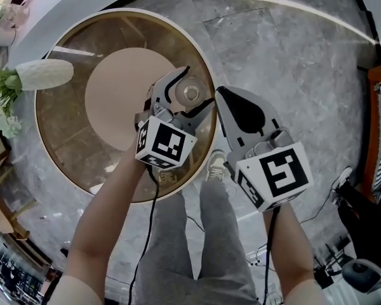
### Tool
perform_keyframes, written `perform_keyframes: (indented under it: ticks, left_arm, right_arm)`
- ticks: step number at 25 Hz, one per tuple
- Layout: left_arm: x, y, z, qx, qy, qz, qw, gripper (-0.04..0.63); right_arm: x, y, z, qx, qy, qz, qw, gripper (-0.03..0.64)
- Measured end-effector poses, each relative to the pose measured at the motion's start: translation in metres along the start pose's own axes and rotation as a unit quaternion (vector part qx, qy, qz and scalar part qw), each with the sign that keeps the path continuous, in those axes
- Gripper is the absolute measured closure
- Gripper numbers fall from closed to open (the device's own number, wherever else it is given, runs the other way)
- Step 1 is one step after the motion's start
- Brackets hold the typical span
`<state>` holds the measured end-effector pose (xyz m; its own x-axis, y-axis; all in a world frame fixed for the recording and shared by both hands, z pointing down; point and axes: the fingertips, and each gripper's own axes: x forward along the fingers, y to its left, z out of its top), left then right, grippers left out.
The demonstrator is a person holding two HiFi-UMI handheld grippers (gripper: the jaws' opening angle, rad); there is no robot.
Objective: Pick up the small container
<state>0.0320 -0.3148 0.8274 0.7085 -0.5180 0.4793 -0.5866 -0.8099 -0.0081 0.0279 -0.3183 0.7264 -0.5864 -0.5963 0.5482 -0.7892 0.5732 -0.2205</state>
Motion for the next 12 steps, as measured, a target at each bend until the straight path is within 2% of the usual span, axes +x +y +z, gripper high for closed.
perform_keyframes:
  ticks: [7, 12]
  left_arm:
    - [0.017, -0.001, -0.017, 0.014, 0.028, -0.013, 0.9994, 0.247]
    - [0.020, -0.003, -0.025, 0.008, 0.044, -0.023, 0.9987, 0.247]
  right_arm:
    - [0.015, 0.003, -0.016, -0.012, 0.018, 0.024, 0.999, 0.611]
    - [0.018, 0.004, -0.025, -0.006, 0.027, 0.033, 0.999, 0.611]
